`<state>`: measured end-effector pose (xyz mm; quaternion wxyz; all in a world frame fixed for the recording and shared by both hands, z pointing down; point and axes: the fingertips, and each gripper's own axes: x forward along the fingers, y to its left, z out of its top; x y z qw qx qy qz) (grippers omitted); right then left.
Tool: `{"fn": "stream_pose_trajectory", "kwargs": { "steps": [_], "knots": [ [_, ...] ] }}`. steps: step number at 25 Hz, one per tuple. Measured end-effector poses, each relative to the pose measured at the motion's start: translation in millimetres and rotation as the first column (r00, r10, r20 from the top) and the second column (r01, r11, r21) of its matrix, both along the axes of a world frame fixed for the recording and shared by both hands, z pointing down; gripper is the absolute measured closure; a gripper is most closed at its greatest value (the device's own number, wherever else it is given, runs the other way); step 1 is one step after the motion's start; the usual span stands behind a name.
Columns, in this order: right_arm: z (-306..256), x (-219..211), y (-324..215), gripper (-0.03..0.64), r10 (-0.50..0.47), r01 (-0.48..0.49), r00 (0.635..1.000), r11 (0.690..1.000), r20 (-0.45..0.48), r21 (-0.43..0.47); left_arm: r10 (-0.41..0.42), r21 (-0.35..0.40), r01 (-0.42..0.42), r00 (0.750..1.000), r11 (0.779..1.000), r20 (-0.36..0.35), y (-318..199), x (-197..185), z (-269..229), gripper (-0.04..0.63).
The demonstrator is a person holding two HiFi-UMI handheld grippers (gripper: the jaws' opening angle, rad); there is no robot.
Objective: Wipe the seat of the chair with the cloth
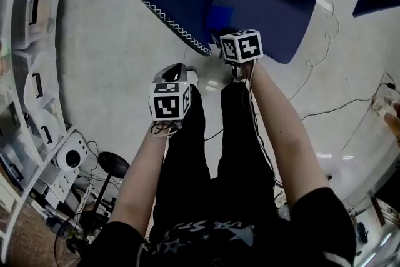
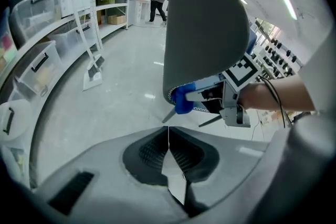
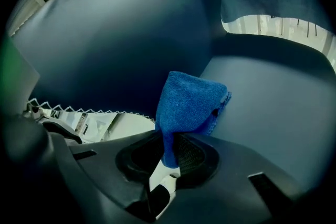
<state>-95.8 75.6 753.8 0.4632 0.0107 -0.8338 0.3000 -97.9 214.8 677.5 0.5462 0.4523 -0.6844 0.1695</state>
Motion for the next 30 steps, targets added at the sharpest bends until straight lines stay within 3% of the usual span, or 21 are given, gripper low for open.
{"fn": "stream_pose_trajectory", "kwargs": {
  "steps": [6, 16, 23, 30],
  "knots": [
    [-1, 7, -3, 0.56, 0.005, -0.005, 1.0, 1.0, -0.003, 0.017, 0.051, 0.002, -0.051, 0.999, 0.999, -0.005, -8, 9, 0, 0.575],
    [-1, 63, -48, 0.56, 0.113, -0.113, 0.993, 0.994, -0.021, 0.007, 0.163, 0.024, -0.163, 0.987, 0.986, -0.013, -61, 62, -5, 0.575],
    [3, 135, -103, 0.56, 0.237, -0.237, 0.971, 0.972, -0.033, 0.014, 0.287, 0.024, -0.287, 0.958, 0.958, -0.006, -116, 108, -5, 0.575],
    [5, 209, -146, 0.56, 0.33, -0.33, 0.943, 0.944, -0.042, 0.008, 0.411, 0.009, -0.411, 0.912, 0.912, 0.021, -167, 150, -9, 0.574]
  ]
}}
